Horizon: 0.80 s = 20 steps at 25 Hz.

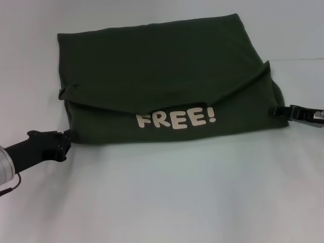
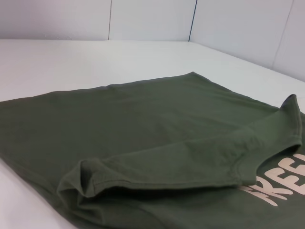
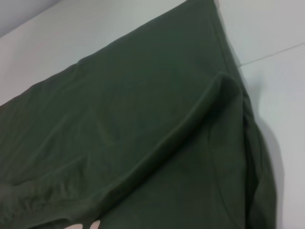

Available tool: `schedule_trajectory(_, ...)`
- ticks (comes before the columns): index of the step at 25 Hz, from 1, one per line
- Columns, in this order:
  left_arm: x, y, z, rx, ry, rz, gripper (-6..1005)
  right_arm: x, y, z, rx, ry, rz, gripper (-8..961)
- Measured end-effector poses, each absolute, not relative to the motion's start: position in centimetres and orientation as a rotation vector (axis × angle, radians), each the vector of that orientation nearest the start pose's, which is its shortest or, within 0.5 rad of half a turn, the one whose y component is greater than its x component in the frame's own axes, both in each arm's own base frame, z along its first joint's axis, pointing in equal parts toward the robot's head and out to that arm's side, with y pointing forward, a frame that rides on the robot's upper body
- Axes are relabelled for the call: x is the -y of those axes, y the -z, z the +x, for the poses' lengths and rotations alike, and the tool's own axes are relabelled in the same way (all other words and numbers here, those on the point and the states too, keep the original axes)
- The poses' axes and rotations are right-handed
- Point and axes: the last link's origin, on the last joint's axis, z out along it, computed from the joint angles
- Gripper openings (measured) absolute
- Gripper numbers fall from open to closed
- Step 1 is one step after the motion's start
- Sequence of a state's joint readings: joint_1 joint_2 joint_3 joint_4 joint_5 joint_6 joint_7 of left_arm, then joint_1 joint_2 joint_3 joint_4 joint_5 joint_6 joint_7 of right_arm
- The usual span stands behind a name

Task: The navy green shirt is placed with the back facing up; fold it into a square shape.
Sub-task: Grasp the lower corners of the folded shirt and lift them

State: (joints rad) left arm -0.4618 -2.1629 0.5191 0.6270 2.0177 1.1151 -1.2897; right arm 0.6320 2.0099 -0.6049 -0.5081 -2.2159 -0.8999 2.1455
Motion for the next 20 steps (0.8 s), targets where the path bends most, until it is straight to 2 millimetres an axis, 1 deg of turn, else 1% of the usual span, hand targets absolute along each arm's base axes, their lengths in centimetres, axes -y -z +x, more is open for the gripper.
schedule_trajectory(8, -34.2, 0.9, -32.9, 0.841, 0.474, -2.244, 2, -39.7, -1.8, 33.2, -1.524, -0.423, -1.939, 427)
schedule_trajectory(14, -34.2, 0.9, -32.8, 0.853, 0.483, -2.242, 2, -39.3, -1.7, 33.5, -1.525, -0.421, -1.947, 196)
schedule_trajectory(19, -34.0, 0.9, -32.9, 0.882, 0.496, -2.235, 2, -38.6, -2.2, 34.3, -1.529, -0.440, -1.934, 32)
schedule_trajectory(20, -34.0, 0.9, -32.9, 0.890, 0.500, -2.233, 2, -38.5, -2.3, 34.3, -1.528, -0.446, -1.936, 32)
